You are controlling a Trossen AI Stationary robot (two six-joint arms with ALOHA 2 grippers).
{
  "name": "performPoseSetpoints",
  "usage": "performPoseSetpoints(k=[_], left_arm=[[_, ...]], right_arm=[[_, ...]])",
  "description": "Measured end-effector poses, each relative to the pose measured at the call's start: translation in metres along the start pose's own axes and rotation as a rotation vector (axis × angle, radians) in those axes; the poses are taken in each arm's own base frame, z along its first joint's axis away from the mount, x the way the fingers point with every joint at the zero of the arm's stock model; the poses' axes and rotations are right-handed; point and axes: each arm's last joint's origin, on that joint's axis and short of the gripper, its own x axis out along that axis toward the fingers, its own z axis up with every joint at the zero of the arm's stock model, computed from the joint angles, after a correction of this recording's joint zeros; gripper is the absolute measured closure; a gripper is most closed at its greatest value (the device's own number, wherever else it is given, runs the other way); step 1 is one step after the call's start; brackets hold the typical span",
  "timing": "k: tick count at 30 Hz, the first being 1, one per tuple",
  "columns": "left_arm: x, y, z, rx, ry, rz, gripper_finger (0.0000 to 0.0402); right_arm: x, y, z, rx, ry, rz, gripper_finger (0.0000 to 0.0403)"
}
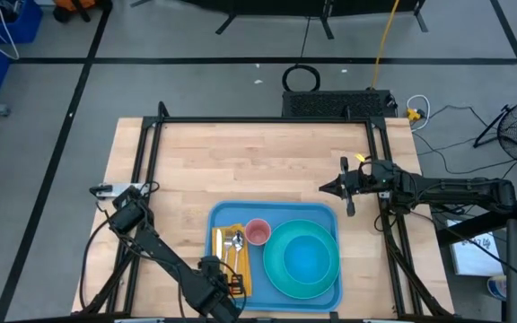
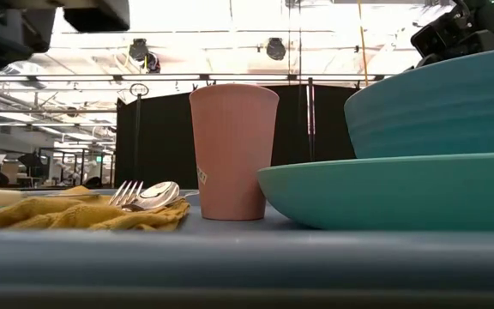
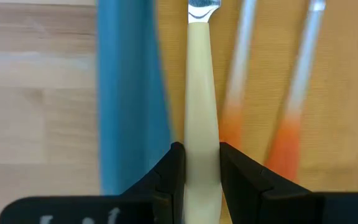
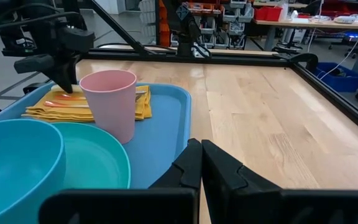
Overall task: Set up tray
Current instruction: Put the knife on the yellow napkin to the left of the orange fork
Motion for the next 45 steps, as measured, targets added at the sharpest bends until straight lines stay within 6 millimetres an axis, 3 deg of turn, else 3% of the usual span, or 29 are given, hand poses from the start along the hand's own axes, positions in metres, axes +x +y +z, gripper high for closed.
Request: performPoseSetpoints(k=[19,34,45], left_arm=[[0.0,0.0,0.002,0.007,-0.017,0.001,0.0316],[0.021,0.006,0.002,0.025,-0.027,-0.032,0.0314],[0.02,0.007,0.0,0.059,-0.03,-0.046,0.0242]], right_arm=[[0.0,0.0,0.0,0.0,0.003,0.0,0.0403],[0.0,0.0,-0.001,0.002,0.009,0.001,0.0403],[0.0,0.0,0.0,0.0,0.003,0.001,0.0403]])
